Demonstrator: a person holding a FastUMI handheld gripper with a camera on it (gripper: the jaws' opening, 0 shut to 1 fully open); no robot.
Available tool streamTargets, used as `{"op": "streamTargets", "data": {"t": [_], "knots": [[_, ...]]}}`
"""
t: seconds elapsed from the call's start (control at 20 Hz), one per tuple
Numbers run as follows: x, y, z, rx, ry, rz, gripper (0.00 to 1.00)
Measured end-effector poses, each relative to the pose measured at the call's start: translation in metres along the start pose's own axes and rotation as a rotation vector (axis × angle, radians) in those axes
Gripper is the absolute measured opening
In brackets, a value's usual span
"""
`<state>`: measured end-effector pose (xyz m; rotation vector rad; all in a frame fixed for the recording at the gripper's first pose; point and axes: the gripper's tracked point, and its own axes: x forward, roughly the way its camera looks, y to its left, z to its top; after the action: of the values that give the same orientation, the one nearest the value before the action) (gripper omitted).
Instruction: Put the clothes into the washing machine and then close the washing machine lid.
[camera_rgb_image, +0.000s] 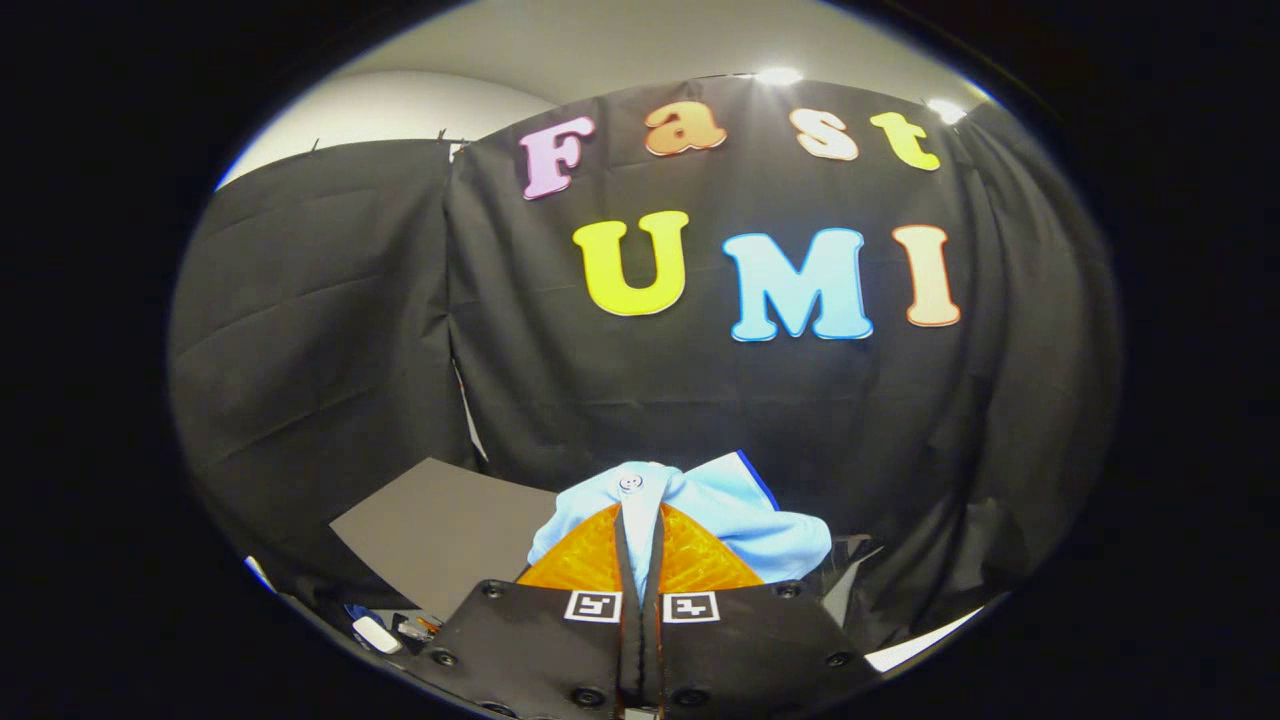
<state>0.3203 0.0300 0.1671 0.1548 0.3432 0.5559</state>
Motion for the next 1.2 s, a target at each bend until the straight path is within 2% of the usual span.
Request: {"op": "streamTargets", "data": {"t": [0.3,0.9,1.2], "knots": [[0.005,-0.024,-0.045,0.008,0.040,-0.028,0.01],[0.039,-0.028,-0.161,0.030,0.154,-0.041,0.01],[0.061,-0.033,-0.235,0.037,0.240,-0.069,0.01]]}}
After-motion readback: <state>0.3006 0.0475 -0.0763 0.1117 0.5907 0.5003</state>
